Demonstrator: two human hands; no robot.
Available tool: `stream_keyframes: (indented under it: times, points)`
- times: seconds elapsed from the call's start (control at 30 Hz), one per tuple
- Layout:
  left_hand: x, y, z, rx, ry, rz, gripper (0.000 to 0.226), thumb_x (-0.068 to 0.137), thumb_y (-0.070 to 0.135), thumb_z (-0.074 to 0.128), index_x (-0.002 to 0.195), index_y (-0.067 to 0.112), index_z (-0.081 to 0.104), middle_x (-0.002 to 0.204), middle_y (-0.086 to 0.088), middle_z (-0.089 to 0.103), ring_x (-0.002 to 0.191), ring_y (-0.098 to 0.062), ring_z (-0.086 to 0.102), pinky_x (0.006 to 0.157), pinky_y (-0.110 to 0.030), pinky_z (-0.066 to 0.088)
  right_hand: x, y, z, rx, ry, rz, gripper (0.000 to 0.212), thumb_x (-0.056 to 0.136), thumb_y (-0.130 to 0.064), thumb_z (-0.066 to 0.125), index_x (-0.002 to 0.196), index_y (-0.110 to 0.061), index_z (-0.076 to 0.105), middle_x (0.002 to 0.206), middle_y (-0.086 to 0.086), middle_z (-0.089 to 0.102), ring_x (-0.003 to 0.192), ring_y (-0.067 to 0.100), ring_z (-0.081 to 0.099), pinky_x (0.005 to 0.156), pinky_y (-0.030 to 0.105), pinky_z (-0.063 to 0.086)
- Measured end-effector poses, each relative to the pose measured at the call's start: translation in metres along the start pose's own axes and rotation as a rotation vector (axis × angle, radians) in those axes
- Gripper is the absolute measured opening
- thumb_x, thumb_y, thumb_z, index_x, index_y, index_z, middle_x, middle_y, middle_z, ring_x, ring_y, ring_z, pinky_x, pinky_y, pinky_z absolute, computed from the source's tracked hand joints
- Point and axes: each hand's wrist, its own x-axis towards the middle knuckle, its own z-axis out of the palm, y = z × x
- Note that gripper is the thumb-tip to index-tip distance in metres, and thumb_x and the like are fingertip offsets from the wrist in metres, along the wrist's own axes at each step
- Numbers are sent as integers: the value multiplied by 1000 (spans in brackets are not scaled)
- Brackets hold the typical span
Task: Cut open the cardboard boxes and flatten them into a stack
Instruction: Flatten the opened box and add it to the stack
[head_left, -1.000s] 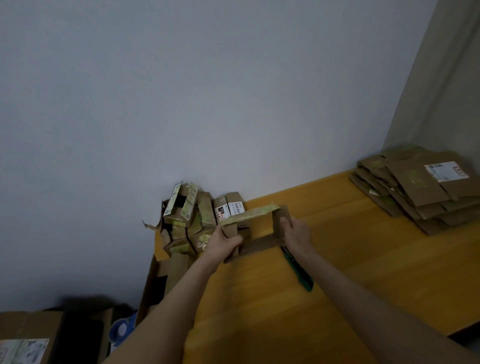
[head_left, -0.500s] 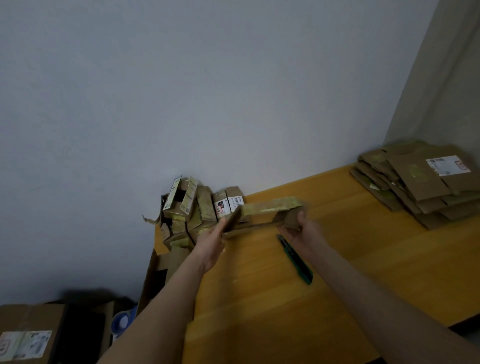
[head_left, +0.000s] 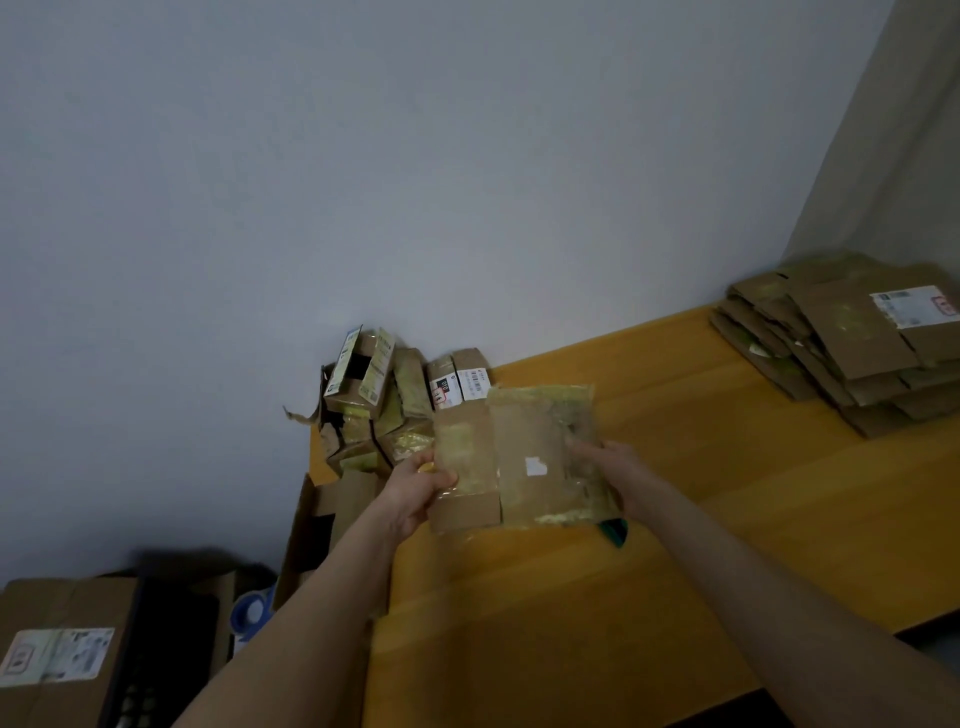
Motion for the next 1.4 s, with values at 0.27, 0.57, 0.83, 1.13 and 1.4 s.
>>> stream_keyframes:
  times: [0.27, 0.57, 0.83, 1.13, 1.4]
  points:
    - [18, -36, -2, 42, 176, 28, 42, 80, 6, 75, 116, 14, 54, 109, -9, 65, 93, -25, 64, 70, -35, 53, 22, 46, 26, -382, 134, -79, 26, 86, -5, 67, 104, -15, 53, 111, 9, 64, 89, 23, 62, 73, 36, 54]
    - [46, -111, 5, 671, 376, -10, 66, 91, 23, 64, 145, 9, 29, 139, -17, 49, 119, -38, 53, 91, -40, 45, 36, 107, 54, -1237, 146, -307, 79, 92, -41, 56, 152, -23, 9, 157, 6, 15, 144, 29, 13, 114, 41, 24]
    - [63, -137, 16, 1336, 256, 453, 68, 101, 32, 34, 154, 21, -7, 162, -1, -9, 149, -27, -5, 120, -44, -3, 77, 119, 74, -1605, -19, -624, 72, 95, -62, 23, 141, -31, -23, 151, 13, -33, 138, 33, -32, 113, 52, -17]
    - [93, -173, 12, 1541, 168, 499, 63, 96, 50, 14, 153, 24, 5, 161, 0, -1, 148, -29, -2, 118, -56, 1, 113, 152, 71, -1654, -34, -585, 66, 91, -61, 4, 148, -34, -13, 156, 8, -24, 142, 31, -27, 115, 54, -13]
    - [96, -172, 14, 1535, 160, 475, 68, 94, 53, 16, 154, 22, 17, 161, -2, 8, 149, -31, 6, 118, -57, 6, 117, 154, 73, -1662, -42, -585, 69, 88, -62, 0, 150, -34, -7, 157, 9, -21, 139, 32, -30, 114, 55, -14]
